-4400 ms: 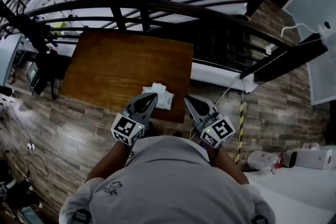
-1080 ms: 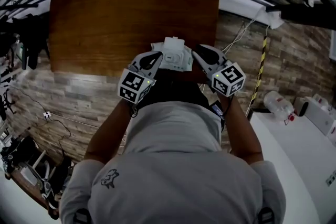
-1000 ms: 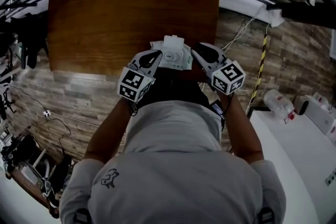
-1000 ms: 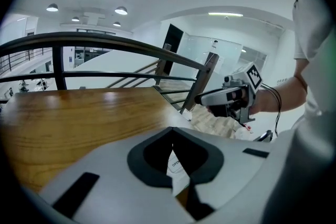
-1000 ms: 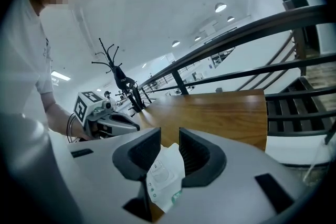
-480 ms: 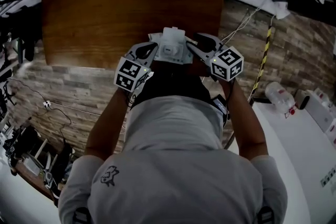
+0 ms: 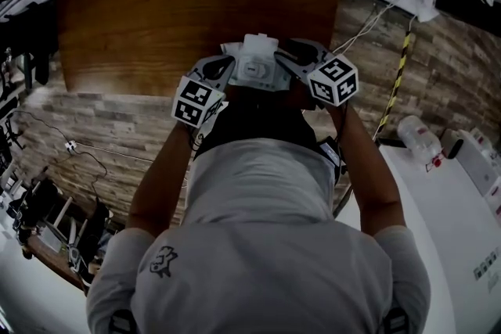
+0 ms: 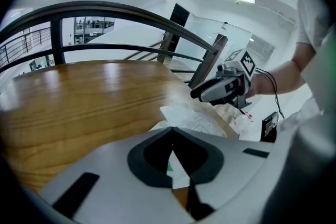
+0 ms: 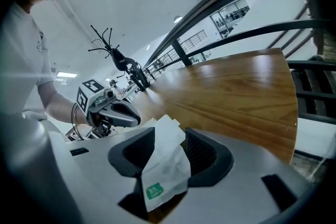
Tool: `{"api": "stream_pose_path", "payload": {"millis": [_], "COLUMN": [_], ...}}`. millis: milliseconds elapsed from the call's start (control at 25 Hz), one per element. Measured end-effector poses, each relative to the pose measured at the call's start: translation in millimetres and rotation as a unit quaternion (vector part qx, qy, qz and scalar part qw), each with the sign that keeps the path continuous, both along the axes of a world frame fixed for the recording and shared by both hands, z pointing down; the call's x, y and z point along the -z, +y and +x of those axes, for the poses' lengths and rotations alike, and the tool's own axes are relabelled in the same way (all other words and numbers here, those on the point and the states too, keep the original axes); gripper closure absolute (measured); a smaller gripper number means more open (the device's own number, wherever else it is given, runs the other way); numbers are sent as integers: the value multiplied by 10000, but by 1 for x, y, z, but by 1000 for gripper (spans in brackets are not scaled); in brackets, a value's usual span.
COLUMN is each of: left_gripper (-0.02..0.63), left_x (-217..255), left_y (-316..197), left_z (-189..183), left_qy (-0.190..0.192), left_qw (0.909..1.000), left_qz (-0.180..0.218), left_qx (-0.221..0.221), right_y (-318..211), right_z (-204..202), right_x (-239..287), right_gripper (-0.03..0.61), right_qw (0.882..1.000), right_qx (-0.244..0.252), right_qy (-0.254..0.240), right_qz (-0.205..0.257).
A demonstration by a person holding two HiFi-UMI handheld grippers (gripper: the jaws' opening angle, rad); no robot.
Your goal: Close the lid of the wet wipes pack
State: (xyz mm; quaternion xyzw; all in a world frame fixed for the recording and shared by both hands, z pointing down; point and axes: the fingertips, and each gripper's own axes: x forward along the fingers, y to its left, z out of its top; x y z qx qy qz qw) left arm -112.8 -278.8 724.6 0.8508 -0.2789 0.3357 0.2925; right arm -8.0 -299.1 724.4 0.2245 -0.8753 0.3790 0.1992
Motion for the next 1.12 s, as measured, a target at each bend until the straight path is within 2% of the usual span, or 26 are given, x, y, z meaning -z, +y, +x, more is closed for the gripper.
{"api": "stream_pose_path", "payload": {"millis": [240,520,800,1120], "left_gripper": [604,604,604,604], "left_x": [-13,-19,-23,-26], "left_y": [6,6,8,8], "left_z": [-1,0,0,0], "left_qy": [-107,-156,-129,-130], "left_qw": [9998,9996,9995,9995], "left_qz": [-158,-165,-264,-271], "left_qx": [-100,-155,-130,-92], "right_y": [-1,0,3,1], "right_z": [-5,-10,-17,-17], "right_x": [-14,-26,-27,-14], "right_gripper": [411,411,410,410], "right_qw": [9998,9993,9988,9989], "right_qx": [114,241,365,276], "right_qy": [41,56,-21,-205], "right_qz": [-129,-280,-324,-330]}}
